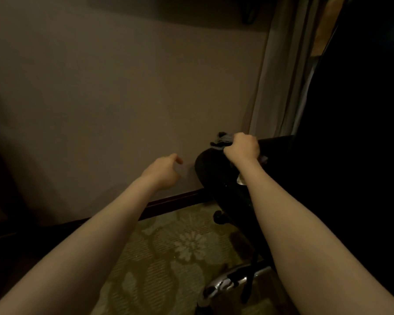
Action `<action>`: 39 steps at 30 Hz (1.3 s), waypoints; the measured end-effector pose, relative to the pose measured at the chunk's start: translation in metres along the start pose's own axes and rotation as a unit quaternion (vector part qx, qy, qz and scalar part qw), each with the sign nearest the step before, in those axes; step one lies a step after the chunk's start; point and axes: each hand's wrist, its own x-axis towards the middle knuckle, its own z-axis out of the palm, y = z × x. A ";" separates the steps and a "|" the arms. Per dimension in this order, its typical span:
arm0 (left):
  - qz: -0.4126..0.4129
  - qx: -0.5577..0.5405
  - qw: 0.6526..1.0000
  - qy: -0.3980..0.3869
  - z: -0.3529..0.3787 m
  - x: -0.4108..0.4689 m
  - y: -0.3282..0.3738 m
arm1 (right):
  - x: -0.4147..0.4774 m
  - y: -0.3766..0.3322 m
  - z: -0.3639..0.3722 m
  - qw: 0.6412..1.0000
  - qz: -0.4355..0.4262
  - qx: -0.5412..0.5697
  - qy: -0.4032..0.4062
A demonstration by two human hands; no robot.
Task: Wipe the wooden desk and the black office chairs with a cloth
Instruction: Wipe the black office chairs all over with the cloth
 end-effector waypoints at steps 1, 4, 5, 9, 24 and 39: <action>-0.012 -0.003 1.000 0.005 0.001 0.000 -0.003 | -0.004 -0.005 0.002 0.999 -0.035 -0.022 -0.009; -0.052 -0.046 0.997 0.029 0.002 0.000 -0.003 | -0.026 -0.023 0.001 0.989 -0.127 -0.046 -0.065; -0.062 -0.061 0.996 0.036 0.003 -0.001 -0.001 | -0.037 -0.027 0.003 0.981 -0.159 -0.060 -0.095; -0.077 -0.064 0.993 0.068 0.004 -0.011 0.005 | -0.103 -0.036 0.025 0.925 -0.267 -0.134 -0.234; 0.088 0.007 0.996 0.003 0.035 -0.029 0.057 | -0.086 0.042 -0.038 0.989 -0.142 -0.041 -0.026; 0.163 0.153 0.971 -0.090 0.106 -0.087 0.003 | -0.206 0.036 0.036 0.943 -0.213 -0.195 -0.167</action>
